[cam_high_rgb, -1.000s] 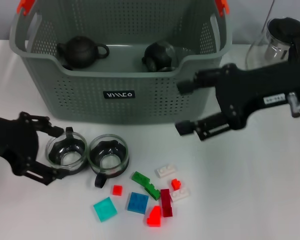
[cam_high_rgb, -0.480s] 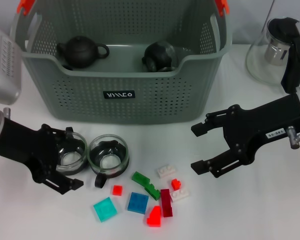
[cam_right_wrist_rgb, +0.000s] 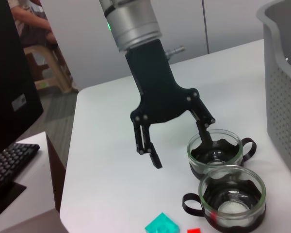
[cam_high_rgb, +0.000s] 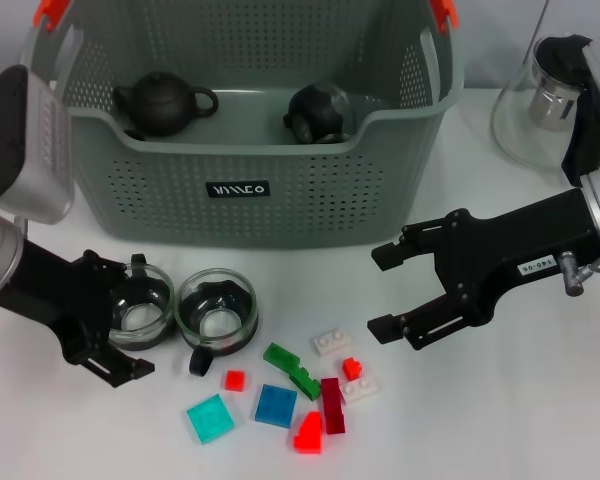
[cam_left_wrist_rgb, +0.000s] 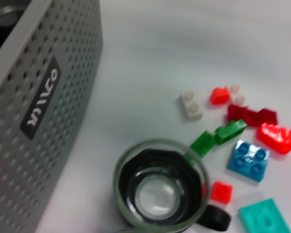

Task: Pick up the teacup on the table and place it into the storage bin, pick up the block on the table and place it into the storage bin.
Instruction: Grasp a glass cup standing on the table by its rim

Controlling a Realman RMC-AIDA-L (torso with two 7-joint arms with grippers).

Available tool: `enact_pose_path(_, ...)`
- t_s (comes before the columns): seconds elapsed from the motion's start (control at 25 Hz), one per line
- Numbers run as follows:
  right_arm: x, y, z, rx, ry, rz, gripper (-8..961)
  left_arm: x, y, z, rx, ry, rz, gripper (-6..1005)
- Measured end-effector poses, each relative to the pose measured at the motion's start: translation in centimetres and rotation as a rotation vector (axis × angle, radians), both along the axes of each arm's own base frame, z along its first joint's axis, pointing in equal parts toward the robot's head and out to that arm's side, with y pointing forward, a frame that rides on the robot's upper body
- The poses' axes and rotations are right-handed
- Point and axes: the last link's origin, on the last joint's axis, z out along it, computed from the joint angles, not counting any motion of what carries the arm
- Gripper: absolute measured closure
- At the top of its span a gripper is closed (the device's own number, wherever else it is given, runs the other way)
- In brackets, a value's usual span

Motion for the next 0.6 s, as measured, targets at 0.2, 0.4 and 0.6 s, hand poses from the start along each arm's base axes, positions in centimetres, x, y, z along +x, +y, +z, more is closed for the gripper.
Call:
enact_pose_path(0.2,0.0,0.0,-0.2,-0.004,0.011,-0.011,11,0.1,0.6,-0.4,0.020,0.054,0.020,97)
enact_pose_path(0.4,-0.1,0.1,-0.2,0.000,0.019,-0.009,11,0.1,0.9,-0.6,0.026,0.097,0.039,98)
enact_pose_path(0.6,-0.1,0.1,-0.4,-0.004,0.021,-0.009,11,0.3,1.1,-1.3,0.022,0.131,0.036,98)
